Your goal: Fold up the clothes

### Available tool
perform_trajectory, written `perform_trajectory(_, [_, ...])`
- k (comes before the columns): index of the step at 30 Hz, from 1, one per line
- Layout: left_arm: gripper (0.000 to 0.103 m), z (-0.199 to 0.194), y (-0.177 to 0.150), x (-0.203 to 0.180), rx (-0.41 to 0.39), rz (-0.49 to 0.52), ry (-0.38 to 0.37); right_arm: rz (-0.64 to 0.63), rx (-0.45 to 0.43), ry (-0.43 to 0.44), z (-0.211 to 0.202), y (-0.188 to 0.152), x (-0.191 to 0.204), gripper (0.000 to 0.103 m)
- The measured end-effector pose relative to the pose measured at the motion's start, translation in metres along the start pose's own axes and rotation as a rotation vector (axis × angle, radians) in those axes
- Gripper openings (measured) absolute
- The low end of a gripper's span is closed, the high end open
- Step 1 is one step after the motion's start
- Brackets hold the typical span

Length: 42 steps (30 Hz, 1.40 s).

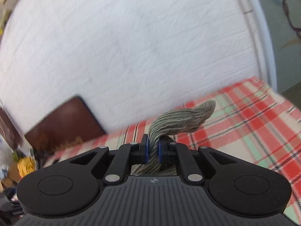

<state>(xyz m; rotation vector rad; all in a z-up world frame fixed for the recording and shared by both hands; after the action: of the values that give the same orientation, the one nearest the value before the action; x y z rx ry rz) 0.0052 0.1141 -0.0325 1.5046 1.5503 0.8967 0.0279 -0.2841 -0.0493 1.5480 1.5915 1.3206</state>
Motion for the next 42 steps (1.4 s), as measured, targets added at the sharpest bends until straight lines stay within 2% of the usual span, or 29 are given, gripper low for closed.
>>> perform_trajectory(4, [0.097,0.000,-0.004,-0.004,0.008,0.007,0.000,0.067,-0.109,-0.131,-0.055,0.007,-0.045,0.010])
perform_trajectory(7, [0.097,0.002,-0.008,-0.005,0.027,0.008,0.001,0.126,-0.121,-0.250,-0.078,-0.004,-0.084,0.010])
perform_trajectory(11, [0.097,0.004,-0.009,-0.007,0.034,0.011,0.004,0.221,-0.022,-0.415,-0.074,-0.045,-0.139,0.010])
perform_trajectory(13, [0.097,0.003,-0.009,-0.008,0.037,0.014,0.004,0.254,0.059,-0.484,-0.065,-0.074,-0.169,0.010])
perform_trajectory(16, [0.097,0.004,-0.011,-0.009,0.047,0.026,0.008,0.306,0.183,-0.506,-0.043,-0.115,-0.190,0.010])
perform_trajectory(19, [0.097,0.009,-0.014,-0.011,0.065,0.045,0.011,0.281,0.228,-0.527,-0.035,-0.136,-0.190,0.011])
perform_trajectory(20, [0.097,0.011,-0.015,-0.011,0.071,0.052,0.012,0.271,0.228,-0.528,-0.031,-0.135,-0.190,0.013])
perform_trajectory(22, [0.097,0.017,-0.017,-0.014,0.084,0.066,0.015,0.253,0.228,-0.521,-0.031,-0.128,-0.187,0.024])
perform_trajectory(24, [0.097,0.023,-0.019,-0.017,0.093,0.079,0.012,0.233,0.200,-0.539,-0.040,-0.119,-0.183,0.062])
perform_trajectory(25, [0.097,0.026,-0.020,-0.019,0.099,0.085,0.008,0.222,0.170,-0.565,-0.050,-0.114,-0.181,0.067])
perform_trajectory(29, [0.097,0.039,-0.024,-0.031,0.130,0.109,-0.030,0.141,0.046,-0.643,-0.089,-0.082,-0.167,0.067])
perform_trajectory(34, [0.094,0.062,-0.030,-0.047,0.163,0.145,-0.066,0.076,-0.037,-0.535,-0.097,-0.055,-0.137,0.070])
perform_trajectory(35, [0.093,0.067,-0.030,-0.049,0.173,0.142,-0.067,0.073,-0.037,-0.484,-0.091,-0.052,-0.129,0.070])
perform_trajectory(39, [0.090,0.088,-0.017,-0.046,0.199,0.044,-0.074,0.044,0.008,-0.380,-0.068,-0.054,-0.108,0.070])
perform_trajectory(40, [0.085,0.093,-0.013,-0.046,0.208,0.019,-0.089,0.036,0.021,-0.364,-0.063,-0.056,-0.103,0.069])
perform_trajectory(42, [0.084,0.100,-0.014,-0.053,0.234,0.053,-0.114,0.024,0.039,-0.340,-0.054,-0.057,-0.094,0.070])
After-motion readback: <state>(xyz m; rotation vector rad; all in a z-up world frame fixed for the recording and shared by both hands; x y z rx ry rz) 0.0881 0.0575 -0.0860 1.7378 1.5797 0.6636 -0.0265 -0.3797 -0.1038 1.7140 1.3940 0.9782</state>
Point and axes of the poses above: each gripper's, at about its wrist camera, not at the fingertips, and z roughly the way its jaws point, x to its left, y to its top, the point moved 7 cm from there along z, roughly the way its jaws point, and after that the axes turned 14 degrees about -z, right-handed, at the moved point
